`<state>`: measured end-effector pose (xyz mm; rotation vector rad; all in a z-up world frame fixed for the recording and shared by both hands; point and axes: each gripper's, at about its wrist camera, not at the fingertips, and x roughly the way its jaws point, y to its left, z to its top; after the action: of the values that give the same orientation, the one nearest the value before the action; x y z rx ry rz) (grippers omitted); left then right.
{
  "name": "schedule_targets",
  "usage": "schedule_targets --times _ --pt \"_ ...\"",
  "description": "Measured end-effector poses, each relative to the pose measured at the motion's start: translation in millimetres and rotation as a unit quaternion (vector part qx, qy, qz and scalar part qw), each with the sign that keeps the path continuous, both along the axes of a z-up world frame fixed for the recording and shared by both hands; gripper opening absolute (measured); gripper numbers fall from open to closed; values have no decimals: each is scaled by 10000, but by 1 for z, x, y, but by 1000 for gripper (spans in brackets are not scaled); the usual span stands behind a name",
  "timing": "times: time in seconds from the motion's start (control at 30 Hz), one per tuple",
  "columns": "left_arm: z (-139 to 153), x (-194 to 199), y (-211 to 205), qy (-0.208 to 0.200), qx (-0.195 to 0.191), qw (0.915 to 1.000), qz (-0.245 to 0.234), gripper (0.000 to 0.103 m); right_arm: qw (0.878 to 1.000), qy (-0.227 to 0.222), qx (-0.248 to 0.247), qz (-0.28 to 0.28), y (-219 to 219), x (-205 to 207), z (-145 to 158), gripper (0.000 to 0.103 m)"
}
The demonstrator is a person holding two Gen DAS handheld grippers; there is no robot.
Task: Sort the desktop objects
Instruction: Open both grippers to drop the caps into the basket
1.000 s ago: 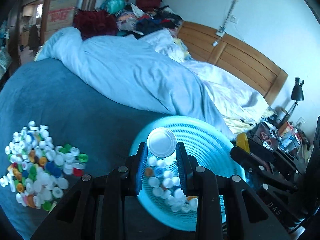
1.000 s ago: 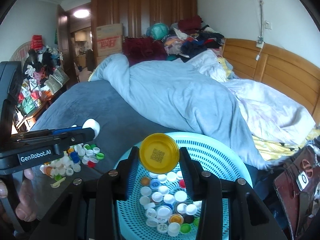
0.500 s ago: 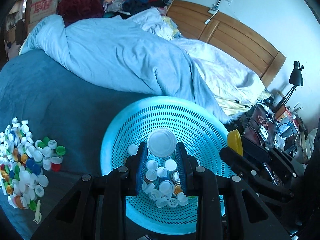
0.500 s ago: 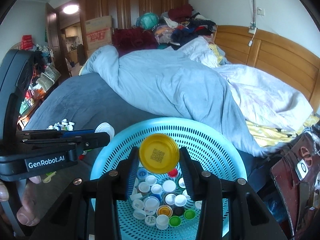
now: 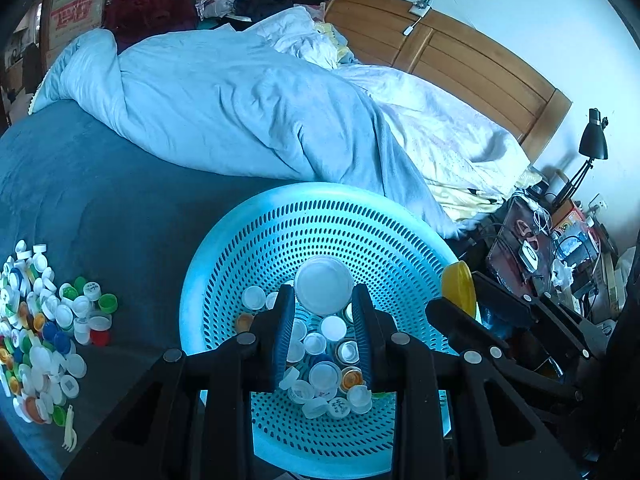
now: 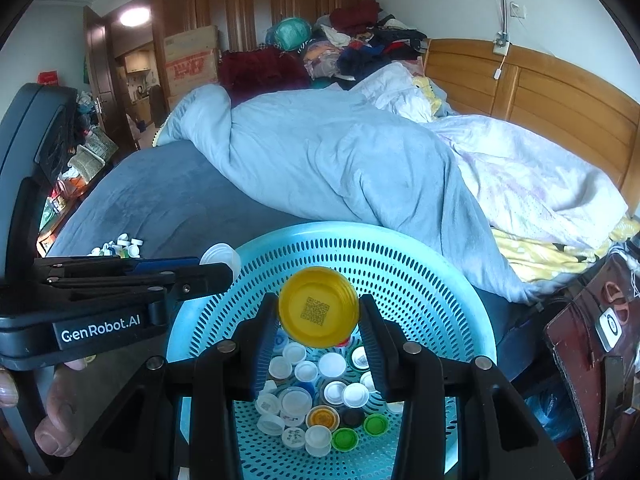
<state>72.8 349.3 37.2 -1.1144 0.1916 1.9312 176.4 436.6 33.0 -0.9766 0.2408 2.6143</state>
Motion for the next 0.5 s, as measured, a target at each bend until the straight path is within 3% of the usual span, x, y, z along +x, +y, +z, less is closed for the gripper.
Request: schedule_targets --times 0.5 --pt "-1 3 5 28 -23 10000 -58 24 10000 -3 -27 -35 4 1 -2 44"
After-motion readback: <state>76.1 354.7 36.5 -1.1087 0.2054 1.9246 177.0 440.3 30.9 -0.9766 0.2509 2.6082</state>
